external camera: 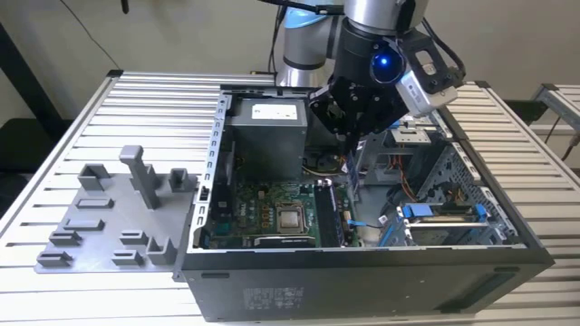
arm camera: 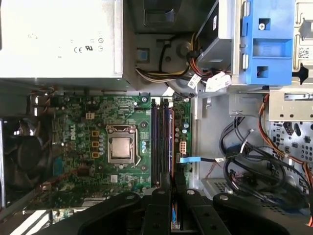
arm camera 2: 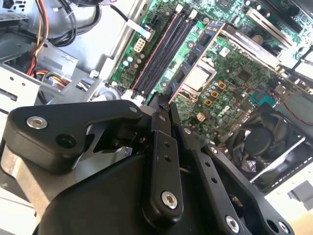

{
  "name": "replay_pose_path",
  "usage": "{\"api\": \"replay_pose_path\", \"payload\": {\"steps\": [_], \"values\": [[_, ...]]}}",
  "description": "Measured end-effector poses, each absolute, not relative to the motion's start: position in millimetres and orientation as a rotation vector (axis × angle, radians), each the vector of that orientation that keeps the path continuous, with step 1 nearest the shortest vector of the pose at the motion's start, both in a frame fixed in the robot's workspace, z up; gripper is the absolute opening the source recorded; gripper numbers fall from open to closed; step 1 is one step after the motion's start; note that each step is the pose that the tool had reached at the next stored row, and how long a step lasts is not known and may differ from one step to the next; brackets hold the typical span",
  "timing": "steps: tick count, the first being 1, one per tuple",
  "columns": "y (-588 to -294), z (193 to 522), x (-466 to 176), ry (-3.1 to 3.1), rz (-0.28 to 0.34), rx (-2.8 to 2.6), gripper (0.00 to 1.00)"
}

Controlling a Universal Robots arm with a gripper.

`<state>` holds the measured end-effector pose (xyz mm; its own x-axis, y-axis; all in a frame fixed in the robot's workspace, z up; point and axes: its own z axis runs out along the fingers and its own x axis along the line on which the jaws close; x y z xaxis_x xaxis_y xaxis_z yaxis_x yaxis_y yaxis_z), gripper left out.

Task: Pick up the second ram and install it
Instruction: 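Insert the second ram into the second slot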

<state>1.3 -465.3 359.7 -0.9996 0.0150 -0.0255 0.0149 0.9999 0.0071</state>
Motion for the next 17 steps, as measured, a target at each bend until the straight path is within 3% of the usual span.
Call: {"api": "replay_pose_path", "payload": {"steps": [17], "values": [[-462, 329, 4, 3.116, 0.01, 0.022, 0.14]]}}
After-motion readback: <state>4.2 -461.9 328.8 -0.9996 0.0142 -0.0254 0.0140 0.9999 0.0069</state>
